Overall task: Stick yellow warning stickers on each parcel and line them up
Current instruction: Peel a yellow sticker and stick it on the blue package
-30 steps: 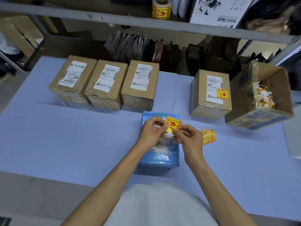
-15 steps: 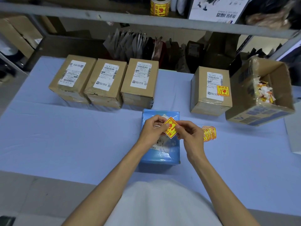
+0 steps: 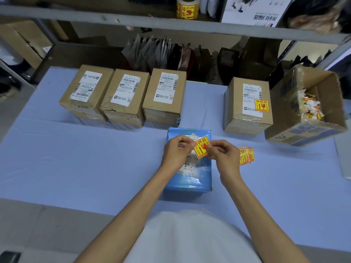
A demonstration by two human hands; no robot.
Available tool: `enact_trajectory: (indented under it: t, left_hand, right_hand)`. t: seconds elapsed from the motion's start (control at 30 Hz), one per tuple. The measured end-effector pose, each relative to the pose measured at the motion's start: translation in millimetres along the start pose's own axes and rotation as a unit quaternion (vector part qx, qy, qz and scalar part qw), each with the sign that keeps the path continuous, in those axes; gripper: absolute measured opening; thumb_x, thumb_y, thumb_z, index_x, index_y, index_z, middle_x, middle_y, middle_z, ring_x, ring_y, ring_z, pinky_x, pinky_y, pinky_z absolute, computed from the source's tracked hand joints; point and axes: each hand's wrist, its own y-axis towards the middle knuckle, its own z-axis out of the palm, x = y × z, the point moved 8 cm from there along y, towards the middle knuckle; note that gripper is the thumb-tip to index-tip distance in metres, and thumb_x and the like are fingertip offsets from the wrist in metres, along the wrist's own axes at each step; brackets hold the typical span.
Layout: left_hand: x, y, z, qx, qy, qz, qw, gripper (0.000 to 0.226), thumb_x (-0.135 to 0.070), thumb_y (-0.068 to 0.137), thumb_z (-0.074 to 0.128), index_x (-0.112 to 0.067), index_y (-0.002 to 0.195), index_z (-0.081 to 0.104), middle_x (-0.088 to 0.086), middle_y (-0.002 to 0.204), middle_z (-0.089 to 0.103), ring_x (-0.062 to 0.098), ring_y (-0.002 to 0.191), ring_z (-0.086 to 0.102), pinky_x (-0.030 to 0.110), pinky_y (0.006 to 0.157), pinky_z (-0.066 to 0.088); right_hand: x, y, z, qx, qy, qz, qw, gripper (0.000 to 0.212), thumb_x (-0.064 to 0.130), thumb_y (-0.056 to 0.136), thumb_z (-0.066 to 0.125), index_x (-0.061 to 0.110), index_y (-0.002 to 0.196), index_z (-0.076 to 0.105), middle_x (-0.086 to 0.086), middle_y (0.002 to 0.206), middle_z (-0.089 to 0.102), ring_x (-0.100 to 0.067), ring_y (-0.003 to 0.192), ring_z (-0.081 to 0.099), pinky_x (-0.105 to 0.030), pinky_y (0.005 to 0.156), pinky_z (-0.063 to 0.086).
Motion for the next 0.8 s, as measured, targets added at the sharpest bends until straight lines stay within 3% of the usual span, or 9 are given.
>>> enact_trajectory:
  t: [0.27,0.5,0.6,0.73,0.8]
  left_hand:
    - [7,1,4,0.026,-0.039,-0.043,0.998,0.010,-0.018,0.093,0.059,-0.010,0.097,0.064,0.005,0.086,0.068,0.010,0.071,0.064,0.031,0.080,0.055]
    - [1,-2,9,0.064,-0.048,-0.042,0.996,0.007,-0.007,0.089,0.060,-0.010,0.083,0.064,0.010,0.079,0.070,0.016,0.067,0.065,0.032,0.075,0.056]
    - [0,-6,13,0.089,-0.049,-0.047,0.994,0.013,-0.001,0.086,0.060,-0.011,0.079,0.064,0.010,0.076,0.070,0.011,0.059,0.063,0.025,0.067,0.056]
    - [2,-7,12,0.087,-0.057,-0.060,0.993,0.017,0.000,0.085,0.062,-0.013,0.075,0.066,0.004,0.070,0.070,0.012,0.058,0.062,0.023,0.065,0.056]
    - [4,-7,10,0.075,-0.063,-0.067,0.993,0.012,-0.002,0.085,0.063,-0.010,0.077,0.068,0.004,0.069,0.070,0.013,0.058,0.063,0.025,0.066,0.056]
  right_hand:
    - [1,3,0,0.003,0.041,0.019,0.999,0.011,-0.001,0.083,0.068,0.009,0.080,0.064,-0.011,0.077,0.071,-0.009,0.063,0.069,-0.021,0.060,0.057]
    - [3,10,-3,-0.009,0.044,-0.001,0.999,0.015,-0.007,0.082,0.066,0.008,0.084,0.065,-0.009,0.076,0.069,-0.005,0.061,0.066,-0.018,0.058,0.055]
    - [6,14,-6,-0.022,0.045,-0.010,0.999,0.015,-0.008,0.081,0.067,0.005,0.087,0.065,-0.009,0.080,0.068,-0.012,0.068,0.066,-0.019,0.059,0.056]
    - [6,17,-8,-0.029,-0.008,-0.029,0.999,0.015,-0.002,0.081,0.071,0.006,0.092,0.066,-0.003,0.084,0.068,-0.016,0.077,0.065,-0.023,0.068,0.057]
    - [15,12,-12,-0.055,-0.110,-0.103,0.987,0.018,0.009,0.081,0.074,0.015,0.095,0.065,0.006,0.090,0.065,-0.010,0.083,0.062,-0.022,0.073,0.054]
